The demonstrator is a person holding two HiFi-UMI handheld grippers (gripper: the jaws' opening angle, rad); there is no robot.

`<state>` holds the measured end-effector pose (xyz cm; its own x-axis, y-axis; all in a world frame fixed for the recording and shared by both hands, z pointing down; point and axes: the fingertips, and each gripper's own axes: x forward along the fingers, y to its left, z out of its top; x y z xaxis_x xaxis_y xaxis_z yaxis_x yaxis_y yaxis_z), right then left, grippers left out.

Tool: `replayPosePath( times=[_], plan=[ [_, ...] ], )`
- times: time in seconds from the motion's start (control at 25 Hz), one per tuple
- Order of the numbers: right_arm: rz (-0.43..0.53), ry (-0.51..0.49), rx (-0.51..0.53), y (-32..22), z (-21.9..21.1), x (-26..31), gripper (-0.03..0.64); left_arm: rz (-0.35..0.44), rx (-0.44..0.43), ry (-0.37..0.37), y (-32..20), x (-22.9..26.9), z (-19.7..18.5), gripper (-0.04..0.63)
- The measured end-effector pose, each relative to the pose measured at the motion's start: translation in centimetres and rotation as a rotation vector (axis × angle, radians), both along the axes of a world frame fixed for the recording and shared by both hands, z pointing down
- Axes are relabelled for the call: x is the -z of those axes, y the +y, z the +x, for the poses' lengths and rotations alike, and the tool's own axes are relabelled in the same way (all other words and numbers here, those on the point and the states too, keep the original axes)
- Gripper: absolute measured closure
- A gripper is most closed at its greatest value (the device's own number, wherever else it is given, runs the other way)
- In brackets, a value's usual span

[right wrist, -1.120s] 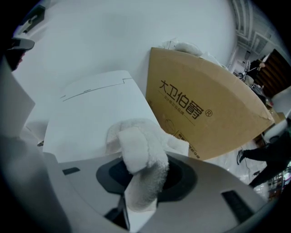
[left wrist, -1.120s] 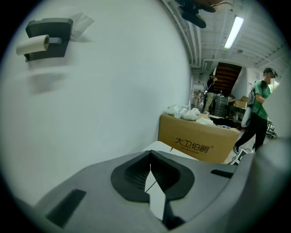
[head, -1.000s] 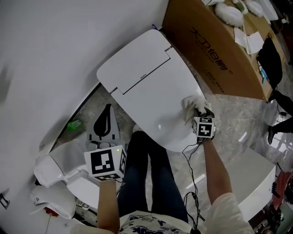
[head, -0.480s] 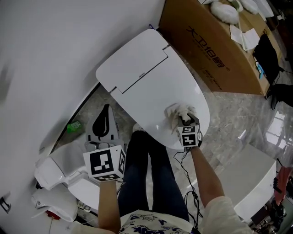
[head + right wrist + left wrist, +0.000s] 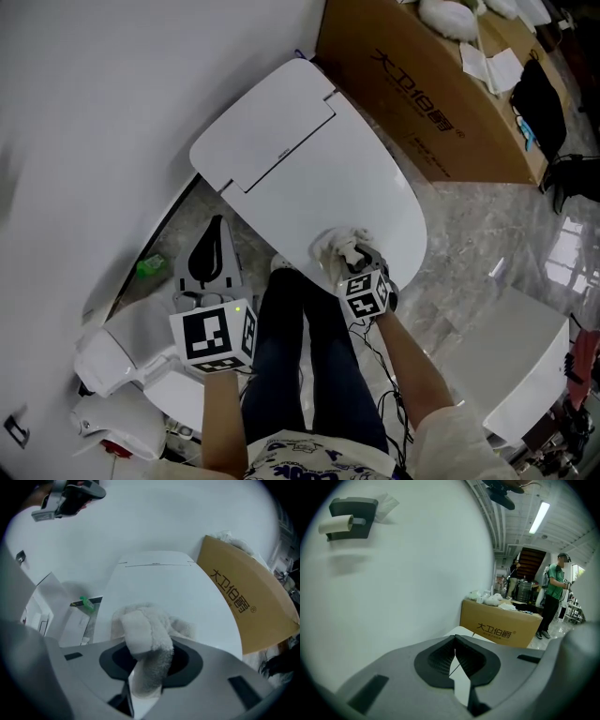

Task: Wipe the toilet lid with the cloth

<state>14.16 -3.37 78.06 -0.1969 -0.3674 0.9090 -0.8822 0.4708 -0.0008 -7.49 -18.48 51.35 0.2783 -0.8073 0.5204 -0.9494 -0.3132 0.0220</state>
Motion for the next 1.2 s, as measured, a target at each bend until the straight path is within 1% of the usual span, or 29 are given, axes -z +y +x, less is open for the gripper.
replayPosePath(
  times=[0.16,0.36,0.6,0.76,0.84,0.92,1.2],
  plan=[
    [-0.009,-0.006,0.096,1.8,-1.3,0.0,0.494,0.0,-0.018,0.003,0.0,0.0,0.8,0.588],
    [-0.04,-0.025,0.163,4.3,-1.7,-0.2,0.494,0.0,-0.04,0.006,0.0,0.0,2.0,0.588],
    [-0.076,-0.035,0.256,7.0,-0.9,-0.3,0.494,0.003,-0.064,0.003,0.0,0.3,3.4,0.588],
    [-0.094,-0.026,0.316,8.2,0.7,-0.5,0.492,0.002,-0.077,0.0,0.0,0.2,4.4,0.588],
    [-0.1,-0.015,0.314,8.5,2.0,-0.7,0.491,0.001,-0.084,0.0,0.1,0.1,5.0,0.588],
    [-0.1,-0.004,0.29,8.5,3.6,-0.7,0.491,0.0,-0.09,-0.002,0.2,0.1,5.4,0.588],
    [-0.091,0.046,0.15,6.9,9.9,-0.9,0.488,0.001,-0.108,-0.011,0.5,0.2,7.0,0.588]
  ],
)
